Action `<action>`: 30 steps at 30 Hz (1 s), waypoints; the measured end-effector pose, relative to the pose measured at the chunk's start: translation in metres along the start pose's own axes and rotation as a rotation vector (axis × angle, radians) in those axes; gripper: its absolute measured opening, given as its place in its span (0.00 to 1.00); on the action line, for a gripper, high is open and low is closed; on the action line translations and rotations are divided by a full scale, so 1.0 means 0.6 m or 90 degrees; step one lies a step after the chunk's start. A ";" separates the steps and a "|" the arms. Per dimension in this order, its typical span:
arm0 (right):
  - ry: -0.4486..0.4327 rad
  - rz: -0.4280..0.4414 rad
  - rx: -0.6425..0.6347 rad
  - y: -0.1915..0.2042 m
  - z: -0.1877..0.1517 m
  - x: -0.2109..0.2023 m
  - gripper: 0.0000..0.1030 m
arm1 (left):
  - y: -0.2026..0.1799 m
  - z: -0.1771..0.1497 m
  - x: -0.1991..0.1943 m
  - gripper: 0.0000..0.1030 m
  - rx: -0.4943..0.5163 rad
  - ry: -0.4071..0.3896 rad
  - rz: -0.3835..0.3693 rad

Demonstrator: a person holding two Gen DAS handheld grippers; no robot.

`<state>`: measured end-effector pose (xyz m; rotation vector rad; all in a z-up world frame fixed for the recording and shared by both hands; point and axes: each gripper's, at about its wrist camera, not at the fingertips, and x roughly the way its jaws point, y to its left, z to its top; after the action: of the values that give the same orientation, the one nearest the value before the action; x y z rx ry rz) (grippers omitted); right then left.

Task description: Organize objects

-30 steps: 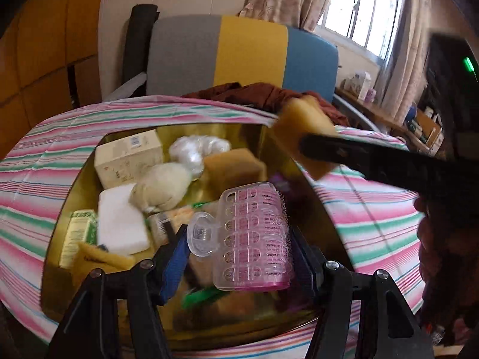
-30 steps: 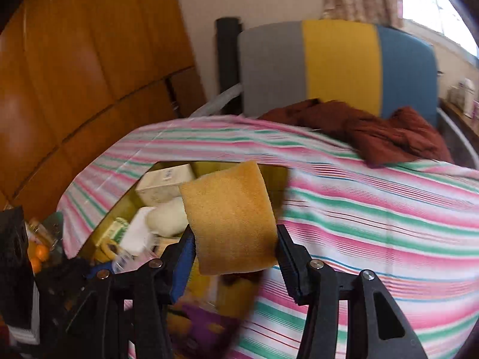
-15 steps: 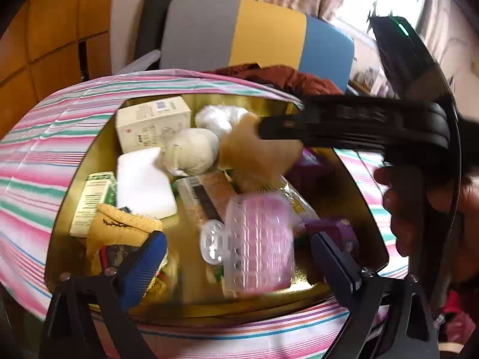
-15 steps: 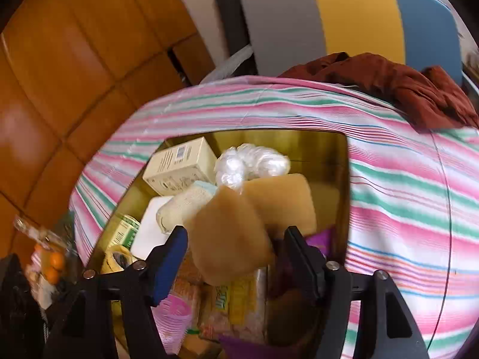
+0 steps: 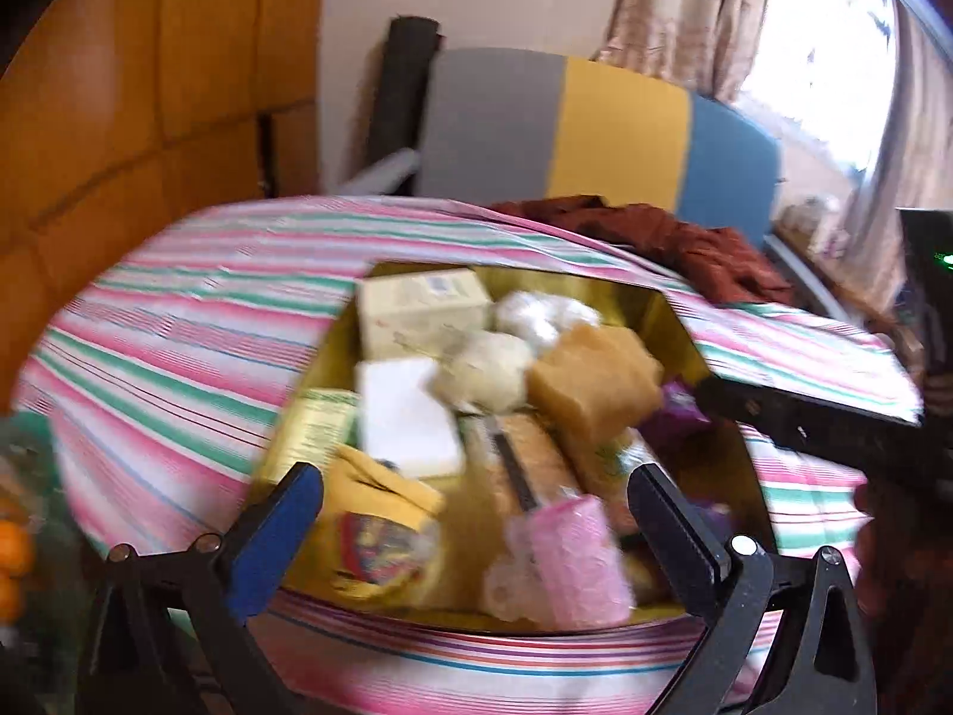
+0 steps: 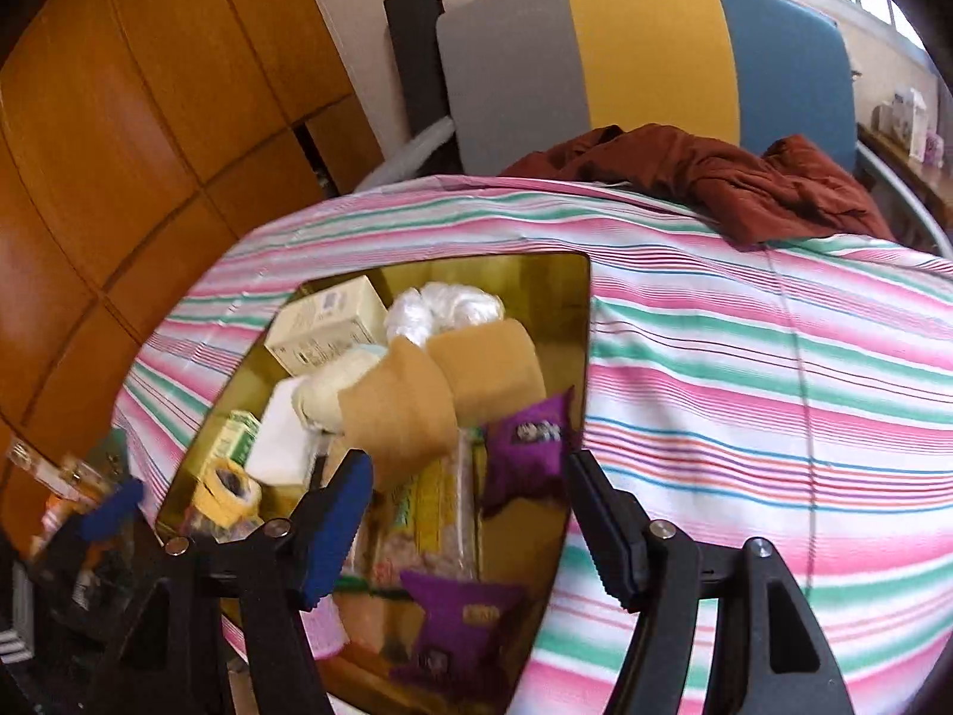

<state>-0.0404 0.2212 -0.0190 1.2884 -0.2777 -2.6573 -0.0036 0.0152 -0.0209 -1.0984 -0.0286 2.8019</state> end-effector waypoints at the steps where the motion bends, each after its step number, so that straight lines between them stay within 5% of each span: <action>1: 0.002 -0.014 -0.003 0.003 -0.001 -0.005 0.66 | 0.000 0.004 -0.007 1.00 0.005 -0.004 0.018; 10: 0.000 -0.082 -0.027 0.043 -0.004 -0.050 0.68 | 0.028 0.040 -0.043 1.00 -0.031 0.011 0.125; 16: -0.012 -0.124 -0.064 0.080 -0.009 -0.059 0.68 | 0.051 0.043 -0.064 1.00 -0.067 0.021 0.132; 30: -0.013 -0.119 -0.064 0.106 -0.012 -0.058 0.68 | 0.076 0.039 -0.061 1.00 -0.071 0.055 0.165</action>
<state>-0.0089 0.1673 0.0186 1.3167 -0.0268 -2.7985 0.0016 -0.0341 0.0179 -1.3353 -0.0370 3.0068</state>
